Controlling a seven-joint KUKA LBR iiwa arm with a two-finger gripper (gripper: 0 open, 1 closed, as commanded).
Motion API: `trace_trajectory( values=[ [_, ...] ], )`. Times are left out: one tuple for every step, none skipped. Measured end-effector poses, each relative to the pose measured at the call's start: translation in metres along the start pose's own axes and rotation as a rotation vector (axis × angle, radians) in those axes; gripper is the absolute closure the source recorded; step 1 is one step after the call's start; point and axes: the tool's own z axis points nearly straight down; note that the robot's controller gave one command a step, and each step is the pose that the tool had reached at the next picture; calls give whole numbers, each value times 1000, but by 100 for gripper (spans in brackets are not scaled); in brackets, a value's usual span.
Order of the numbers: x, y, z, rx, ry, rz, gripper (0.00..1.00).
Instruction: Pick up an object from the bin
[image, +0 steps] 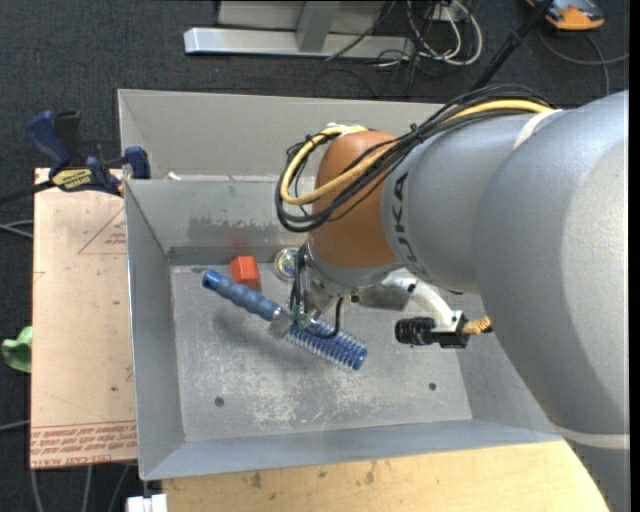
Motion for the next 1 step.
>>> trace_trajectory(
  values=[
    [0, 0, 1, 3, 0, -4, 100]
  ],
)
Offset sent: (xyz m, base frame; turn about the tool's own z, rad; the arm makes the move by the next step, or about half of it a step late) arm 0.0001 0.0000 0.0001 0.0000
